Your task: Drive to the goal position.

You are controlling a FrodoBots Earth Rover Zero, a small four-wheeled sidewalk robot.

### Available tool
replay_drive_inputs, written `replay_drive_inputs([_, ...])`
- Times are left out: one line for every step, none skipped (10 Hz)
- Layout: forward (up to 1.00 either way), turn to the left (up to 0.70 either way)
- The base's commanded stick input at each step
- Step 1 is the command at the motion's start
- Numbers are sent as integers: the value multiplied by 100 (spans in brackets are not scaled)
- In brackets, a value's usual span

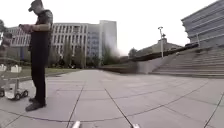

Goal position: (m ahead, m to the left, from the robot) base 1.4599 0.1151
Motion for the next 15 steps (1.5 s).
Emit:
replay_drive_inputs([0,0])
replay_drive_inputs([0,0])
replay_drive_inputs([0,0])
replay_drive_inputs([0,0])
replay_drive_inputs([0,0])
replay_drive_inputs([0,0])
replay_drive_inputs([0,0])
replay_drive_inputs([0,0])
replay_drive_inputs([14,-1])
replay_drive_inputs([60,-1])
replay_drive_inputs([68,-1])
replay_drive_inputs([70,-6])
replay_drive_inputs([70,-14])
replay_drive_inputs([70,-22])
replay_drive_inputs([70,-30])
